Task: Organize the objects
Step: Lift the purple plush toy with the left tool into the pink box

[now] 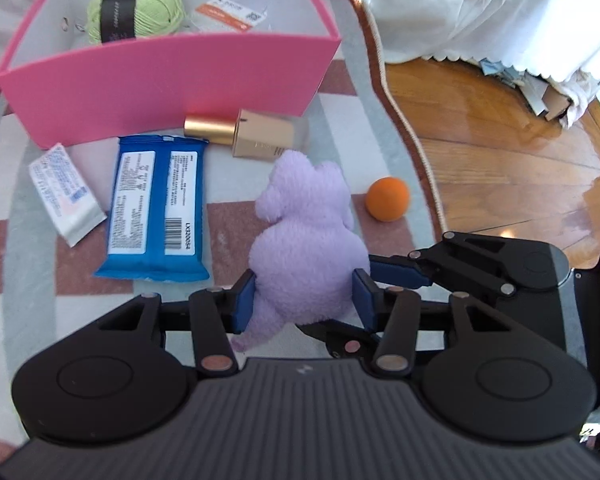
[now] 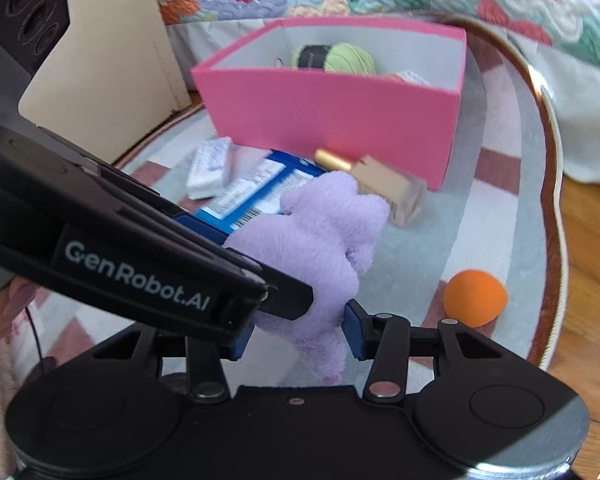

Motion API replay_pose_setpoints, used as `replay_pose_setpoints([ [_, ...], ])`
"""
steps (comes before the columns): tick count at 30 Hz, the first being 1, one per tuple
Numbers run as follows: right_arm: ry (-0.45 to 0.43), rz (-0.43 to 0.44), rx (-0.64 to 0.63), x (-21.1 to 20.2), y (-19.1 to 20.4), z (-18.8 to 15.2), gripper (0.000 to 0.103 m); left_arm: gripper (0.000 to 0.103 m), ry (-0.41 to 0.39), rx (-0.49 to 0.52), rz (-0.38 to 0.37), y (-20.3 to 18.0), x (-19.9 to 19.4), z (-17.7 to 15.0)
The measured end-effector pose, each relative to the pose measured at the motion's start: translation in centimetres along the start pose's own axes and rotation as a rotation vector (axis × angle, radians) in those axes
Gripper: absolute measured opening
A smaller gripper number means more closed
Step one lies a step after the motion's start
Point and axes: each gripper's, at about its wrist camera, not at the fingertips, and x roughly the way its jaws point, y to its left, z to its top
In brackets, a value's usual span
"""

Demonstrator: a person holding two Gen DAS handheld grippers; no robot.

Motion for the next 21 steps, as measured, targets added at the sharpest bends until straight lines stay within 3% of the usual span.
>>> replay_pose_setpoints([
  [5, -0.01, 0.066, -0.033, -3.8, 1.1, 1.9, 0.052, 0.049, -0.017, 0.005, -0.007, -0.8, -4.9, 0.2],
  [12, -0.064, 0.031, -0.171, -8.2, 3.9, 4.6, 0.052, 0.05, -0.078, 0.033, 0.019, -2.2, -10.5, 1.0],
  [21, -0.141, -0.008, -0.291, -12.1, 5.4, 10.6, 0.052, 0.05, -0.215, 0.065, 0.048, -2.6, -16.6, 4.8],
])
